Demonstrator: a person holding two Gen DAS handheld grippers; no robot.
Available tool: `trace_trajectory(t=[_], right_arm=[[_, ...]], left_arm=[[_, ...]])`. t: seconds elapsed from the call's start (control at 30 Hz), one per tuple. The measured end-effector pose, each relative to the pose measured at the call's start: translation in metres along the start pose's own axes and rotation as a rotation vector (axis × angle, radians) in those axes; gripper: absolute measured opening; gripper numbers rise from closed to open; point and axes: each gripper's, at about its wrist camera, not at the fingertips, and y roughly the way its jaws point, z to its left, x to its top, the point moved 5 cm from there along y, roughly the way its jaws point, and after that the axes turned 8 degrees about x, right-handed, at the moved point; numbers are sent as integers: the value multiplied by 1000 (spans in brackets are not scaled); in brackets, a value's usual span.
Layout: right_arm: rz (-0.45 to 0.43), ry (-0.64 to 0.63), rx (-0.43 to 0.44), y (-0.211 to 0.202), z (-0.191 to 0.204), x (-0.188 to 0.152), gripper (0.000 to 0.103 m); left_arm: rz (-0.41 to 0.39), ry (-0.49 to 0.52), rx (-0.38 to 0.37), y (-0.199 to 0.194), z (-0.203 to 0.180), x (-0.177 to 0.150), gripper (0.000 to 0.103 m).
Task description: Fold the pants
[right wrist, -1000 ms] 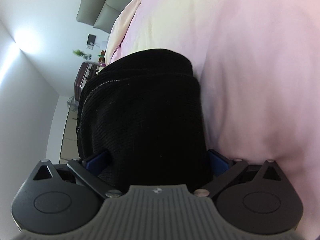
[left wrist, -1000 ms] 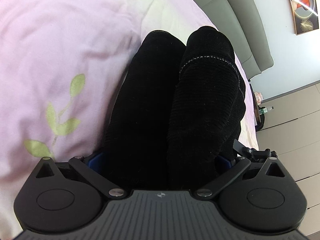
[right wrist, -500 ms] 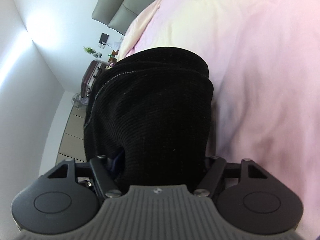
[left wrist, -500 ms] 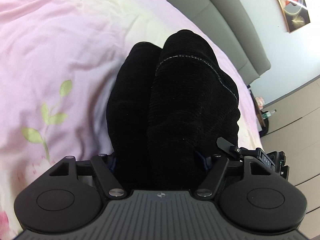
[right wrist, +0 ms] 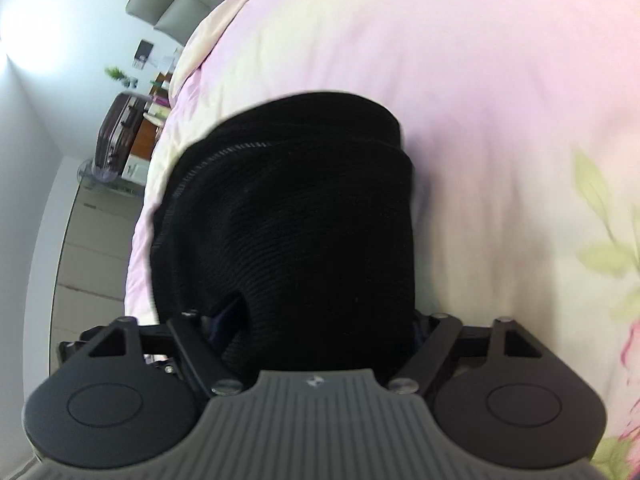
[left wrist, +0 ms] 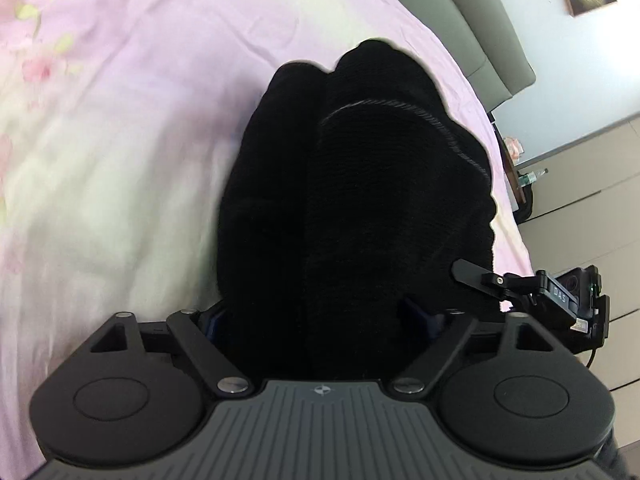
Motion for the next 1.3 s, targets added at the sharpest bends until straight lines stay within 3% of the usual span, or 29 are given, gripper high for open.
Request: trace_trajectory(t=[0.07, 0.2, 0.37, 0.43, 0.53, 0.6, 0.83, 1.03, 1.2, 1.3], right_arm=[[-51, 12, 74, -10, -6, -12, 76], [-45, 7, 78, -20, -1, -19, 77], [-22, 34, 106, -6, -6, -3, 83], [-7, 38, 111, -3, -13, -2, 86], [24, -1, 104, 6, -7, 0, 92], [43, -38, 93, 3, -8, -6, 93], [31, -43, 96, 9, -8, -10, 94], [-2, -9, 112, 10, -11, -9, 91], [-21, -14, 104, 5, -12, -15, 87], [-38, -22, 93, -1, -11, -17, 79]], left_arm=[[6, -17, 0, -5, -3, -3, 103], [54, 37, 57, -13, -13, -1, 103], [59, 75, 84, -10, -22, 4, 103], [39, 94, 101, -9, -27, 13, 103], [-62, 187, 167, -7, -40, 11, 103], [-72, 200, 185, -8, -49, 7, 103], [-2, 98, 127, 3, -41, 14, 103], [0, 86, 94, 1, -34, 12, 103], [-18, 105, 117, -4, -39, 11, 99], [-40, 116, 143, -10, -46, 10, 91]])
